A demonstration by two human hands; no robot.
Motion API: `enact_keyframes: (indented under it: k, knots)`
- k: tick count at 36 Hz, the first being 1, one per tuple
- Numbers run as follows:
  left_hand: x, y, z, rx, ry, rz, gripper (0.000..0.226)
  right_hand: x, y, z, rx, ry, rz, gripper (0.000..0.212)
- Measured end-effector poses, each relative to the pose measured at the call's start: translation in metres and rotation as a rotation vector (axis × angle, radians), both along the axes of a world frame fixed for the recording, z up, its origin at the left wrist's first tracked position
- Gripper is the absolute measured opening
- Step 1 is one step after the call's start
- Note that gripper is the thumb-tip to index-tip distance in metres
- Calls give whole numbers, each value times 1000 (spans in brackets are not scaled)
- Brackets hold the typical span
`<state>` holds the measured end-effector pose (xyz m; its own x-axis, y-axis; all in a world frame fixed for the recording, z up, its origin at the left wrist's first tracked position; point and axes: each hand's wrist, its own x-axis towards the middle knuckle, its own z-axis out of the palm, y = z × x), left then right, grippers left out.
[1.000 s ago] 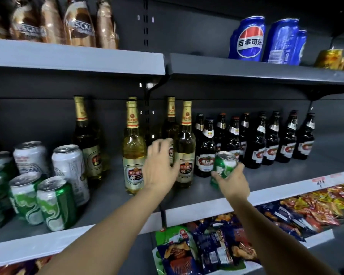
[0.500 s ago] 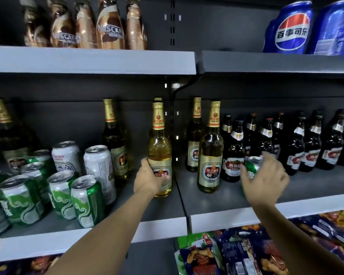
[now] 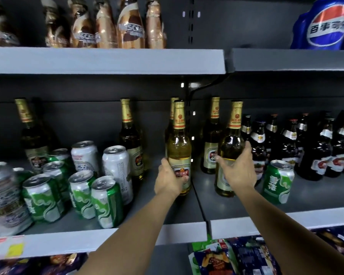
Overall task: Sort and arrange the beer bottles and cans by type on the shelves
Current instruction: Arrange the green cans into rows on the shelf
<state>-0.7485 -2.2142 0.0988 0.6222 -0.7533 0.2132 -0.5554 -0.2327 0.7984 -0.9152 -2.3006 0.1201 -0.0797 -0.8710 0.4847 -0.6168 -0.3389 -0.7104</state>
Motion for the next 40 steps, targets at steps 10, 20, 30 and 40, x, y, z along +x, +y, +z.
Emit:
enact_keyframes:
  k: [10,20,30,40]
  knots:
    - [8,62,33,-103,-728,65,40,92,93,43,-753,69,308,47]
    - [88,161,27,140,-1065,351,50,203,125,60,48,389,713,84]
    - [97,167,16,343,-1023,297,65,213,135,33,20,301,544,70]
    - [61,149,29,66,-696,155,59,102,126,24,-215,54,326,64]
